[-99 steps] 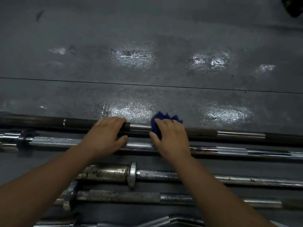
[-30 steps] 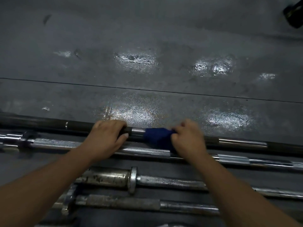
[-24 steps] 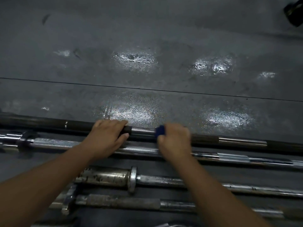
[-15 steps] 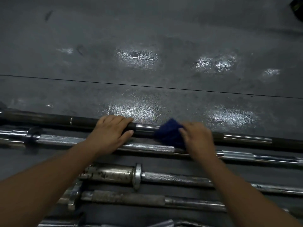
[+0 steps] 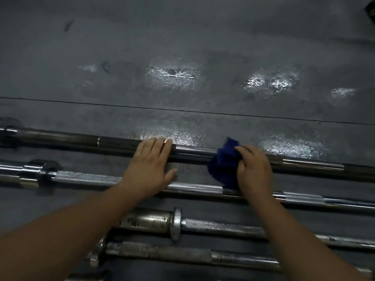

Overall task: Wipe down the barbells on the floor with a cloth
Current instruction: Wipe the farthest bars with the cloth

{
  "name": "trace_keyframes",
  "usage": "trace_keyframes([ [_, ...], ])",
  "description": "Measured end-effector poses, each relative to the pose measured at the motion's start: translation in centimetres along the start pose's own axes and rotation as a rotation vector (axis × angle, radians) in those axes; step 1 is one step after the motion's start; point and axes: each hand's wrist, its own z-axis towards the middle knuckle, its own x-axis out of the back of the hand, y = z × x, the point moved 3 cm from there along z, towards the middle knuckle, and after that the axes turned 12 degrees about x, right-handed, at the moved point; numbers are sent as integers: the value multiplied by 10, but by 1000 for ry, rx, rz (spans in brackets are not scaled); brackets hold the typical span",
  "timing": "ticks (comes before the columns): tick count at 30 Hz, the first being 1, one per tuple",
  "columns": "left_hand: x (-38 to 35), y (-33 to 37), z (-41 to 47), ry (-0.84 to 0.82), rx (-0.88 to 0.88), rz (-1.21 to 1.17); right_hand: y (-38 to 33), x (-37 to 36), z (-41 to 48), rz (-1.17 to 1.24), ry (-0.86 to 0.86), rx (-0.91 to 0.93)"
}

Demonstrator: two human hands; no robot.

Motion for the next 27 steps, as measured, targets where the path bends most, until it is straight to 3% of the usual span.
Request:
trace_keyframes([
  [3,3,-8,14,-74,-24,-15,-39,-19,13,-42,14,-63],
  [6,13,-10,42,-127,-27,-13,-107,-39,32,8,-64,228],
  [9,23,-10,72,-189,38,-4,-105,-39,52,5,-193,366],
  [11,29,-14,77,-116,31,13,-63,-27,61,2,-234,297],
  [14,26,-21,60,-26,-41,27,14,3,55,-66,-123,-5],
  [17,23,-19,67,-80,-40,36,6,-8,55,-182,-98,-176],
  [22,23,-14,78,-113,13,37,-109,-50,60,-102,-168,281],
  [24,25,-17,77,-141,-12,16,-94,-47,64,-80,-202,350],
  [27,31,-21,70,-132,-27,-54,-21,-20,62,-53,-140,296],
])
